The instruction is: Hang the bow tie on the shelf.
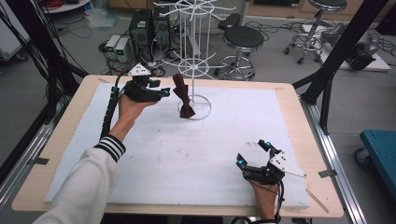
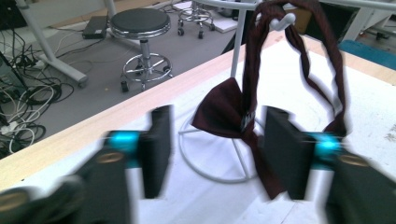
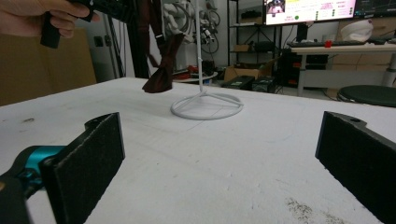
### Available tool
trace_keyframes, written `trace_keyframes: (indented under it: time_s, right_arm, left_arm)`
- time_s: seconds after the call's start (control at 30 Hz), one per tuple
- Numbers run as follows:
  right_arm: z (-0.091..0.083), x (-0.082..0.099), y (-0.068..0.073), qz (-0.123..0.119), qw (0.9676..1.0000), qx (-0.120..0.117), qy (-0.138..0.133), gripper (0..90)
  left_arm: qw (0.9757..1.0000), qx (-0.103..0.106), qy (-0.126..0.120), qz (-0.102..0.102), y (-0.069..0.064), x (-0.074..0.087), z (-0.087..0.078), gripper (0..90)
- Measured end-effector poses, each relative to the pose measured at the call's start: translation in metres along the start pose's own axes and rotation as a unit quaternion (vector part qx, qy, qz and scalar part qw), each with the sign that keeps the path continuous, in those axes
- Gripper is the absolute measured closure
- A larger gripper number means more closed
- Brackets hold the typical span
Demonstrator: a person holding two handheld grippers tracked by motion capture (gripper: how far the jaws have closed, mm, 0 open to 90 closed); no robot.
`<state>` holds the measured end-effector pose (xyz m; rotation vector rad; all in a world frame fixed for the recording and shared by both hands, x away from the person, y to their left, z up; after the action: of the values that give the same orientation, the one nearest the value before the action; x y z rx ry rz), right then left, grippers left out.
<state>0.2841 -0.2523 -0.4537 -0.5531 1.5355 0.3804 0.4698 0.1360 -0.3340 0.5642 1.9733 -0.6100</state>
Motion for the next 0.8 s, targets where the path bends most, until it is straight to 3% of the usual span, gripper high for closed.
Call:
trace_keyframes:
  time_s: [0.07, 0.1, 0.13, 0.17, 0.23, 0.27, 0.33, 0.4, 0.47, 0.8]
  right_arm:
    - [0.0, 0.0, 0.0, -0.001, 1.0, 0.0, 0.0, 0.6]
    - [0.0, 0.0, 0.0, -0.001, 1.0, 0.0, 0.0, 0.6]
    - [0.0, 0.0, 0.0, -0.001, 1.0, 0.0, 0.0, 0.6]
    - [0.0, 0.0, 0.0, -0.002, 1.0, 0.0, 0.0, 0.6]
    - [0.0, 0.0, 0.0, 0.0, 1.0, -0.001, 0.0, 0.6]
    - [0.0, 0.0, 0.0, -0.001, 1.0, 0.0, 0.0, 0.6]
    - [0.0, 0.0, 0.0, 0.0, 1.0, -0.001, 0.0, 0.6]
    - [0.0, 0.0, 0.0, 0.001, 1.0, -0.001, 0.0, 0.6]
    - [0.0, 0.0, 0.0, 0.001, 1.0, -0.001, -0.001, 0.6]
    - [0.0, 0.0, 0.0, -0.002, 1.0, 0.0, 0.0, 0.6]
  left_arm:
    - [0.9999, 0.007, -0.011, 0.011, 0.0, -0.001, 0.0, 27.8]
    - [0.9996, 0.015, -0.016, 0.016, -0.001, -0.001, -0.001, 27.8]
    - [0.999, 0.024, -0.025, 0.028, -0.002, -0.003, -0.002, 16.5]
    - [0.999, 0.024, -0.025, 0.028, -0.002, -0.003, -0.002, 8.0]
    - [0.9978, 0.05, -0.026, 0.033, -0.004, -0.003, -0.005, 5.0]
    - [0.9978, 0.05, -0.026, 0.033, -0.004, -0.003, -0.005, 1.8]
    - [0.9972, 0.062, -0.023, 0.036, -0.004, -0.003, -0.008, 1.7]
    - [0.9954, 0.074, -0.047, 0.04, -0.002, -0.001, -0.02, 1.7]
    - [0.9951, 0.077, -0.049, 0.038, -0.001, 0.0, -0.024, 1.7]
    - [0.9895, 0.097, -0.09, 0.058, -0.002, 0.031, -0.076, 1.7]
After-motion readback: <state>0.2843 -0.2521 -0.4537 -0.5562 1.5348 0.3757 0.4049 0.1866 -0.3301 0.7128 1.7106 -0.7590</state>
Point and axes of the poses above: each handheld gripper's, and its own axes: z roughly forward along the jaws, x roughly out of its underside, y roughly to its left, the point moved 3 cm from there along z, roughly forward along the jaws, and after that the axes turned 10 degrees about -z, right-handed, at the moved point
